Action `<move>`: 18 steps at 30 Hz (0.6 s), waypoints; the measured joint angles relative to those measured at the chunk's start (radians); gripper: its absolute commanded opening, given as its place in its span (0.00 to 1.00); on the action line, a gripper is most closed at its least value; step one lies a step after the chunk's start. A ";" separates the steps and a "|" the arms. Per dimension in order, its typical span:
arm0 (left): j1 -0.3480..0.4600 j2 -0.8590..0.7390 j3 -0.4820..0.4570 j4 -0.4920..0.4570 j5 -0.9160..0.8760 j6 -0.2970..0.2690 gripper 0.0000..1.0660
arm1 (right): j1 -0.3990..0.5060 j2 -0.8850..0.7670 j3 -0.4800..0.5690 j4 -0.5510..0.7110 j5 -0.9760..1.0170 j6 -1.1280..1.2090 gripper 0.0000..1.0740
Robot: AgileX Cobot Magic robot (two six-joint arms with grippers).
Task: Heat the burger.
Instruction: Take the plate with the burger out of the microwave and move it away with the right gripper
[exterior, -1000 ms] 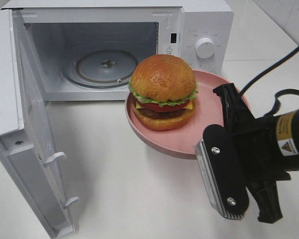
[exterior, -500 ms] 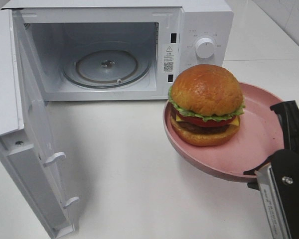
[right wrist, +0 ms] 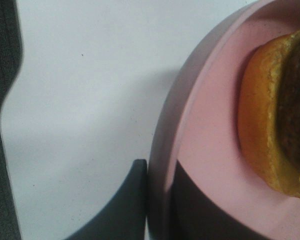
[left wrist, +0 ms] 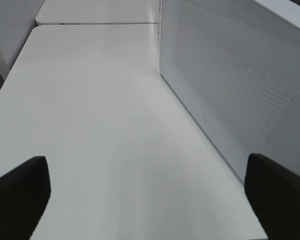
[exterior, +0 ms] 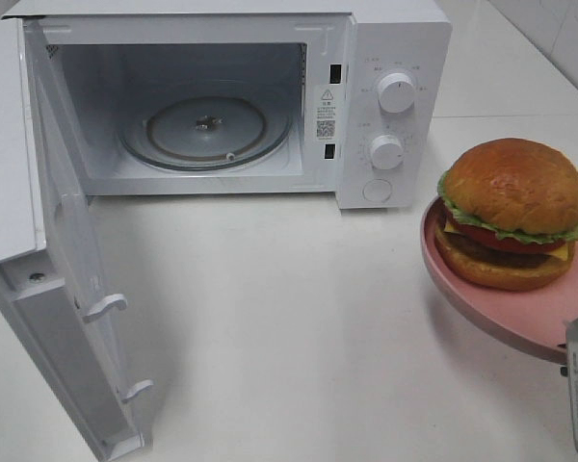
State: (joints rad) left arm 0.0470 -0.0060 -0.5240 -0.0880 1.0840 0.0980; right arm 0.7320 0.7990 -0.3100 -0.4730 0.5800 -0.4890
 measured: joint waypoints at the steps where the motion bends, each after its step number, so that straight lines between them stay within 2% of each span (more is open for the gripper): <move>1: 0.000 0.000 0.000 0.000 0.000 0.000 0.92 | 0.000 0.000 0.000 0.000 0.000 0.000 0.00; 11: 0.000 0.000 0.000 0.000 0.000 0.000 0.92 | 0.000 0.000 0.000 -0.192 0.117 0.376 0.00; 18: 0.000 0.000 0.000 0.000 0.000 0.000 0.92 | 0.000 0.044 -0.007 -0.212 0.166 0.489 0.00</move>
State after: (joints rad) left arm 0.0470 -0.0060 -0.5240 -0.0880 1.0840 0.0980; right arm 0.7320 0.8430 -0.3170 -0.6850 0.7460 0.0000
